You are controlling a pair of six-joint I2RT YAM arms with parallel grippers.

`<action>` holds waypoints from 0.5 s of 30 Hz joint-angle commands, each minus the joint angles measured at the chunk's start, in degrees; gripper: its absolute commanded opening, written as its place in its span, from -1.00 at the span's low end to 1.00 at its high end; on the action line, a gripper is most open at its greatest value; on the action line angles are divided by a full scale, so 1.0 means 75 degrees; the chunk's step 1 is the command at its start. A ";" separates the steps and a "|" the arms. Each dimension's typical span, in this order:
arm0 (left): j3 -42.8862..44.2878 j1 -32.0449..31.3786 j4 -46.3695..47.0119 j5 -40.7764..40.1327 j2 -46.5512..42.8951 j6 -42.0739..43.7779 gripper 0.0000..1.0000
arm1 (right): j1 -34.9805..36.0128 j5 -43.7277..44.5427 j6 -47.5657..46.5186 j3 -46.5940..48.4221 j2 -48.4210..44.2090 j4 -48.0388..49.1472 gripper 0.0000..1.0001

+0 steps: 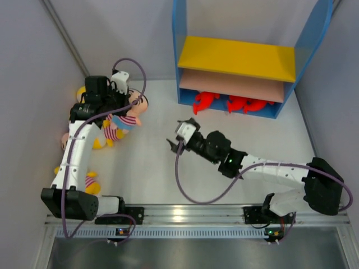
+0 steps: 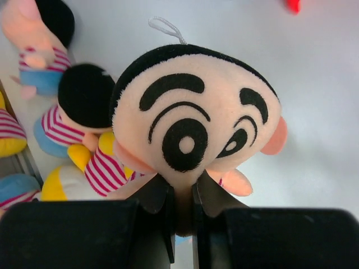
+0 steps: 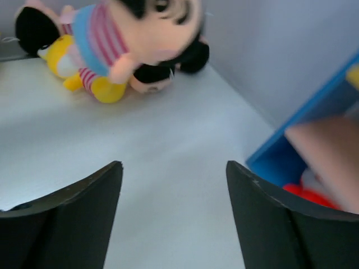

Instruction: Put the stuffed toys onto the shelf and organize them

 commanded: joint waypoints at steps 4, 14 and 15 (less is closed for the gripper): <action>0.0601 0.0034 -0.0757 0.1288 -0.0547 -0.1141 -1.00 | 0.2187 0.0699 -0.7446 -0.0515 0.1496 0.4410 0.71; 0.0578 -0.0002 -0.0909 0.1583 -0.1063 -0.1424 -1.00 | 0.2622 0.0982 -1.3462 0.1910 0.5169 0.6403 0.77; 0.0554 -0.0002 -0.0921 0.1619 -0.1086 -0.1424 -1.00 | 0.2634 0.0982 -1.3522 0.2190 0.5310 0.6440 0.77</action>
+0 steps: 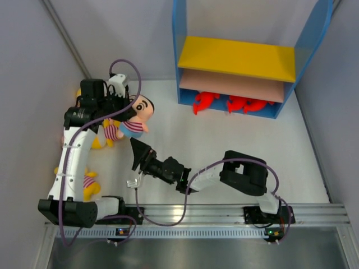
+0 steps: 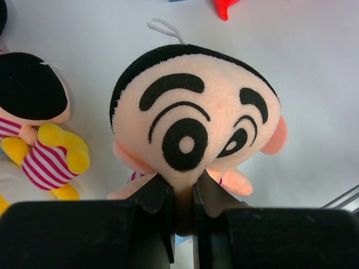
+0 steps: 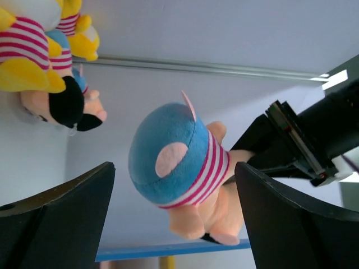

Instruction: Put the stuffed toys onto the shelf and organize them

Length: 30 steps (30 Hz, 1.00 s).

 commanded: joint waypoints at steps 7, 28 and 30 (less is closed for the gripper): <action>-0.0099 -0.0007 -0.0009 0.0378 -0.0481 -0.0185 -1.00 | -0.0349 0.0108 -0.2217 0.1675 0.0885 0.0954 0.64; 0.0602 0.0016 -0.0079 -0.1201 -0.0632 0.0587 0.98 | -0.0911 -0.0101 0.1612 0.0564 -0.2839 -0.4185 -1.00; 0.1093 0.0028 -0.0091 -0.1683 -0.0866 0.0798 0.98 | -0.1192 -0.0734 0.1930 0.0610 -0.3610 -0.5755 -1.00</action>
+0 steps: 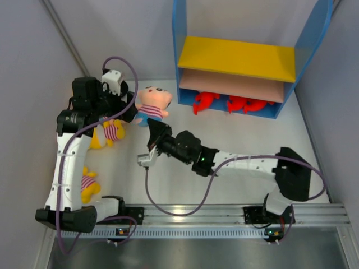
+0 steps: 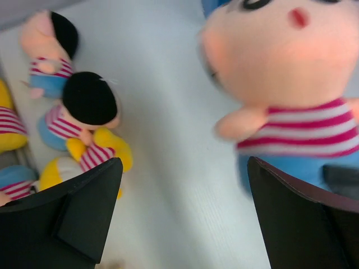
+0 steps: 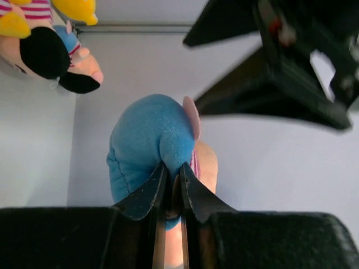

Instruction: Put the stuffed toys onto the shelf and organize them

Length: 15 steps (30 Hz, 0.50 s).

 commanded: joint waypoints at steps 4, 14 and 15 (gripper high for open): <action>0.1361 0.0031 -0.0410 -0.1275 -0.0299 0.0590 0.98 | -0.1967 -0.2522 0.2267 0.1246 -0.2290 -0.5062 -1.00; 0.0998 0.0031 -0.0434 -0.0361 0.0614 0.0777 0.98 | -0.6294 -0.6486 0.1474 0.4413 -0.1721 -0.8546 -1.00; 0.0986 0.0031 -0.0434 -0.0349 0.0697 0.0789 0.98 | -0.6843 -0.6569 0.1299 0.4613 -0.1566 -0.8699 -1.00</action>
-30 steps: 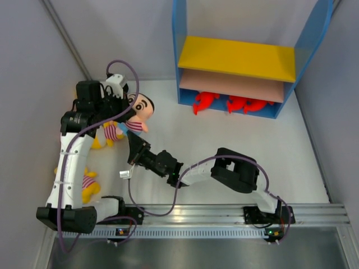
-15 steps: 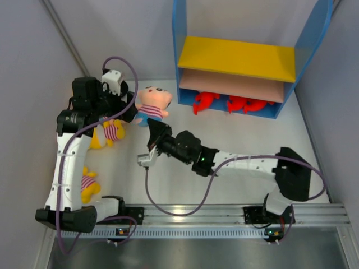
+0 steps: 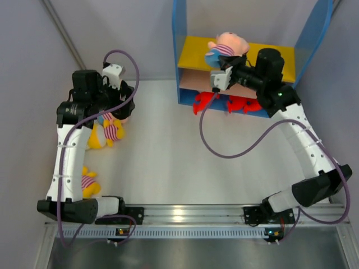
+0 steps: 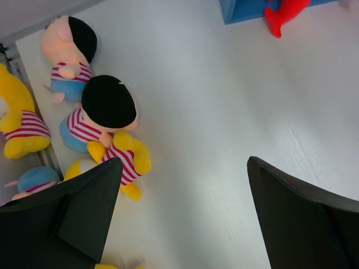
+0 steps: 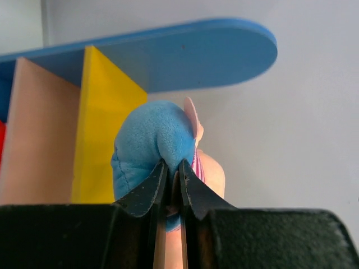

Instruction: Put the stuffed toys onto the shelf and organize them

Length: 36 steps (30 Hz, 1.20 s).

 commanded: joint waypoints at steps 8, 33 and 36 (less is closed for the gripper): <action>0.0359 0.0013 -0.0193 -0.0182 0.1290 0.0151 0.98 | -0.2865 -0.2865 -0.0261 0.1233 0.1871 -0.1379 -1.00; 0.0371 0.0001 -0.0181 0.0005 0.1702 0.0104 0.98 | -0.5081 -0.2960 0.0511 -0.0816 0.0784 0.0083 -0.11; 0.0347 0.0001 -0.0181 0.0028 0.1702 0.0104 0.98 | -0.5174 -0.2784 0.0559 -0.0911 0.0608 0.0190 0.01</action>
